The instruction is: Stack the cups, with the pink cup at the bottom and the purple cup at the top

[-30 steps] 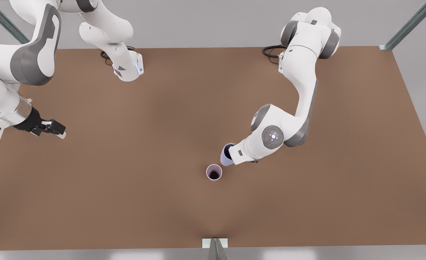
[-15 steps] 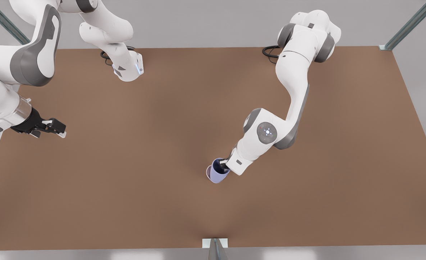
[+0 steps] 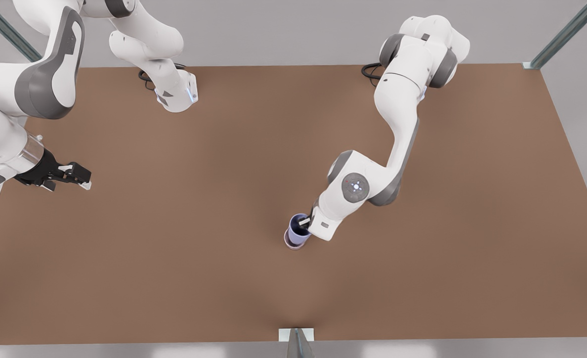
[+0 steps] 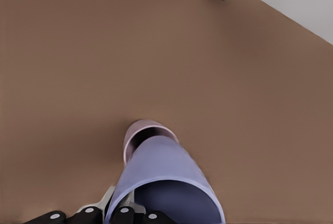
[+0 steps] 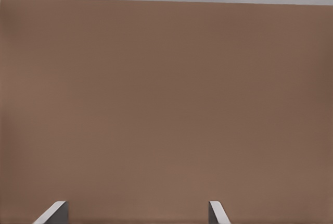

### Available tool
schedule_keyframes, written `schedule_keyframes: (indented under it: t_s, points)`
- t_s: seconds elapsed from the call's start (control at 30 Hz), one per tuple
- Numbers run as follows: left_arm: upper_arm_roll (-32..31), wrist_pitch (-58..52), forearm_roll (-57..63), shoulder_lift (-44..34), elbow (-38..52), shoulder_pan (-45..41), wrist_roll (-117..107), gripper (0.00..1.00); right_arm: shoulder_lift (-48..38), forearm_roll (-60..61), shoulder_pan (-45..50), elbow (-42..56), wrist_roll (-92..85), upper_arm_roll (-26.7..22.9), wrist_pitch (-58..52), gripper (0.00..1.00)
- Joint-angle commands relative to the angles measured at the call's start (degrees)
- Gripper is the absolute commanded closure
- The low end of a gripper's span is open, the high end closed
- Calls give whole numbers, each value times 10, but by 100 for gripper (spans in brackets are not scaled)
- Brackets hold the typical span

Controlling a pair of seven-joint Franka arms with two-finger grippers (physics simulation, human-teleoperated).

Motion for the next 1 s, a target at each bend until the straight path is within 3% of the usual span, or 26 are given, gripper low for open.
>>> schedule_keyframes:
  t_s: [0.0, 0.33, 0.9, 0.97]
  points:
    - [0, -13, -5, -1, -7, -1, -97, 79, 0, 0, 0, 0, -18, 0, 0, 0]
    - [-4, 41, -6, 8, -1, -1, -133, 79, 0, -1, 1, 0, -18, 0, 0, 0]
    - [-4, 32, 1, 30, -7, -9, -125, 78, 0, -1, 1, 0, -18, 0, 4, 0]
    - [-4, 32, 2, 30, -7, -9, -125, 74, 0, -1, 1, 0, -18, 0, 4, 0]
